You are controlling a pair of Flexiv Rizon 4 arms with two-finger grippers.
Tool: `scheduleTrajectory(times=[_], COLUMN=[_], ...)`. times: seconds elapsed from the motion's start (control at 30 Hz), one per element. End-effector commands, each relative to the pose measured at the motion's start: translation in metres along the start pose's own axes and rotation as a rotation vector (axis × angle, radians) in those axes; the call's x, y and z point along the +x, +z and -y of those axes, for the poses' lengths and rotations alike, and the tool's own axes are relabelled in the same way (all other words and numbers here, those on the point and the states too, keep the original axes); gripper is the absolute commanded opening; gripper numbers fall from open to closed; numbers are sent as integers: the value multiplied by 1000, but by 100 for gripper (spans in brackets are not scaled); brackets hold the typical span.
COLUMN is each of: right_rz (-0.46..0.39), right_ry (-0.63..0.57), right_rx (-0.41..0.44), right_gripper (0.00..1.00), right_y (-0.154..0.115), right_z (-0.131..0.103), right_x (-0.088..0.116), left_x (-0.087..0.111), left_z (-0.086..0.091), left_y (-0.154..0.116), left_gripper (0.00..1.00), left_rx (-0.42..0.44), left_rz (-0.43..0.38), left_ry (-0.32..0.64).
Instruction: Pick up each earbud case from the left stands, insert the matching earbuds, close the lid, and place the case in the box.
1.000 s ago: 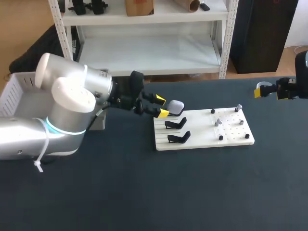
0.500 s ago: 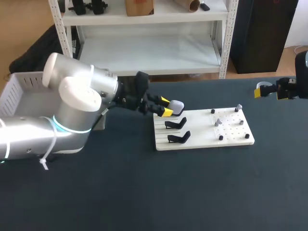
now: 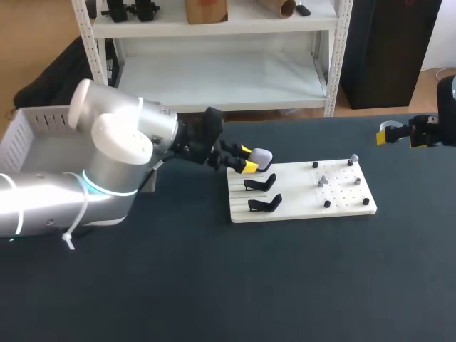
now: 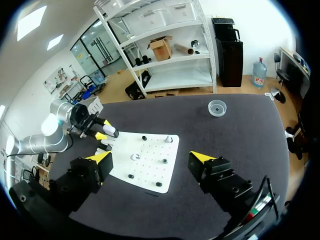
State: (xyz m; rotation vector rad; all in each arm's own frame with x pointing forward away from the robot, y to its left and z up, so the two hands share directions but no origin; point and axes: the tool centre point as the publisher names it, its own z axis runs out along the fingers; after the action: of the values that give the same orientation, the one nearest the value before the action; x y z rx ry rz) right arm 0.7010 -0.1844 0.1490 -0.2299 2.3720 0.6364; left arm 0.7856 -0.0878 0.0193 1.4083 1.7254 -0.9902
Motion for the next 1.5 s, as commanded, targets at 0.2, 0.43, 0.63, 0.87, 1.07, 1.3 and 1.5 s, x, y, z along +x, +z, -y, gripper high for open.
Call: scheduleTrajectory(times=[0.2, 0.43, 0.63, 0.87, 1.07, 1.3, 1.5], right_rz=[-1, -1, -1, -1, -1, -1, -8], right_ry=[0, 0, 0, 0, 0, 0, -12], right_rx=[-1, -1, -1, -1, -1, -1, -3], right_gripper=[100, 100, 100, 100, 100, 100, 100], right_y=[0, 0, 0, 0, 0, 0, 3], right_z=[0, 0, 0, 0, 0, 0, -8], right_x=[0, 0, 0, 0, 0, 0, 0], left_x=[0, 1, 1, -1, -7, -36, -67], left_z=[-6, -7, -7, -2, -5, 5, 20], left_y=[8, 11, 12, 9, -7, -32, -41], left_gripper=[44, 40, 15, 0, 0, 0, 0], left_rx=[17, 17, 19, 22, 3, -15, -74], left_rz=[-3, -4, -4, 0, 19, 32, 43], left_ry=[0, -2, -4, 7, 23, 70, 71])
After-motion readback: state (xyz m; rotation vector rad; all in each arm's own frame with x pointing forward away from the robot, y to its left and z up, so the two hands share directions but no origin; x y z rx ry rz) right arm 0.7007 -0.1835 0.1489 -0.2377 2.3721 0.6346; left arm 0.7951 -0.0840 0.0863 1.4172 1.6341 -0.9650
